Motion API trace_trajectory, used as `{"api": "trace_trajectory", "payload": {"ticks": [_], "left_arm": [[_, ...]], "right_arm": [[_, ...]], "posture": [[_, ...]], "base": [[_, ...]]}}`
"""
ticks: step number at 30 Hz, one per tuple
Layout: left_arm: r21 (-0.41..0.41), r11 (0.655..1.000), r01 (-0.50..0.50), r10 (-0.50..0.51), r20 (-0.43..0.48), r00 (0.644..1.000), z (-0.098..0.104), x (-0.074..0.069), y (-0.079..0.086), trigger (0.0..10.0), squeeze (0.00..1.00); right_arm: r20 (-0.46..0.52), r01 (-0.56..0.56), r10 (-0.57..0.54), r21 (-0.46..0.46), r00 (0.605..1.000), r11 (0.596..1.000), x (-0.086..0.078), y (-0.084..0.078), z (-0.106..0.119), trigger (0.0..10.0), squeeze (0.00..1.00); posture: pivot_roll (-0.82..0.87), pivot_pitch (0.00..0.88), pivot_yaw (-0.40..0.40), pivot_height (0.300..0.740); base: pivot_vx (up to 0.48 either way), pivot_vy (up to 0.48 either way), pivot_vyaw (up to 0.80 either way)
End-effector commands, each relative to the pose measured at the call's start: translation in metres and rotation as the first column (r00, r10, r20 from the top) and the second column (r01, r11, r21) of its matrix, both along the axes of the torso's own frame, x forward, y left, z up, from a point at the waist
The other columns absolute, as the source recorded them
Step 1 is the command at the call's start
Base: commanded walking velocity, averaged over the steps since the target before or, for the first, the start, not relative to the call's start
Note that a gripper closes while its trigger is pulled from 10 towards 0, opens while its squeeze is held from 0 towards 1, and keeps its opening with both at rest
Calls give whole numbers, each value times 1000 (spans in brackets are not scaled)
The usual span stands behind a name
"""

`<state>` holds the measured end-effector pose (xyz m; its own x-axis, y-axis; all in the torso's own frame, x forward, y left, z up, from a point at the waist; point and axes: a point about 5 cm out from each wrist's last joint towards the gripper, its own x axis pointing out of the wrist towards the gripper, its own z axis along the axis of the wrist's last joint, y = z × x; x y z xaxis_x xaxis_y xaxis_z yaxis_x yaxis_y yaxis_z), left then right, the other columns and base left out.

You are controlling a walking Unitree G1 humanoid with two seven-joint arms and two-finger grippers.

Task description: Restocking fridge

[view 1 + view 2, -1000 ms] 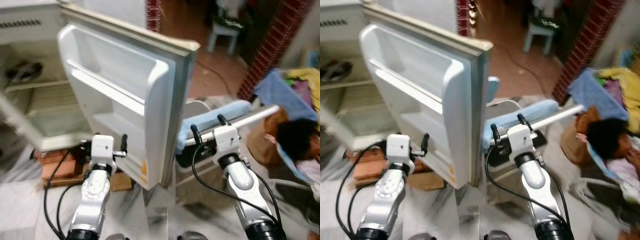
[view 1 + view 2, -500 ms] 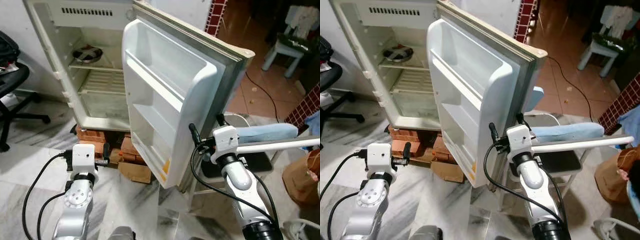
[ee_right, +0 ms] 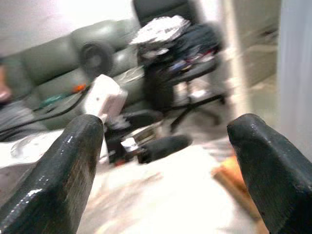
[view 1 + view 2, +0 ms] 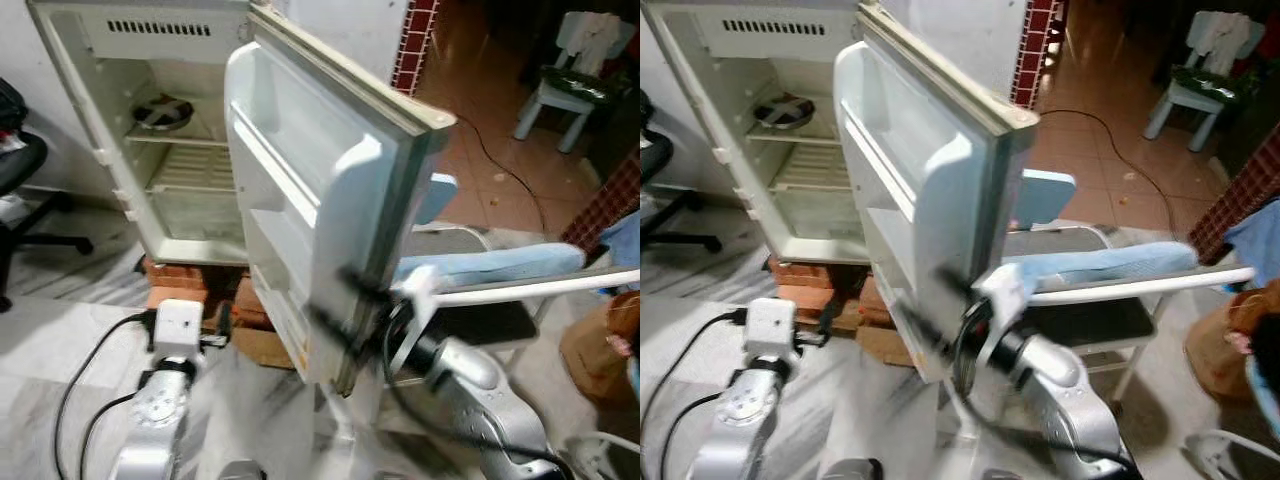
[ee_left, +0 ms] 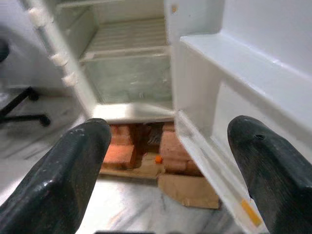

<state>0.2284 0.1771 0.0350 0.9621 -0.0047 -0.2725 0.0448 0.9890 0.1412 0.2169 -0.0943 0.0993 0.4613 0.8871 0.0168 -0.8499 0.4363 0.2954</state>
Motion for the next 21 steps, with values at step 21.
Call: {"api": "trace_trajectory", "payload": {"ticks": [21], "left_arm": [[11, 998, -67, 68, -137, 988, -13, -27, 11, 10000, 0]], "right_arm": [[180, 295, -239, -438, 954, 849, 46, -81, -18, 10000, 0]], "posture": [[37, 38, -45, 740]], "base": [[0, 0, 0]]}}
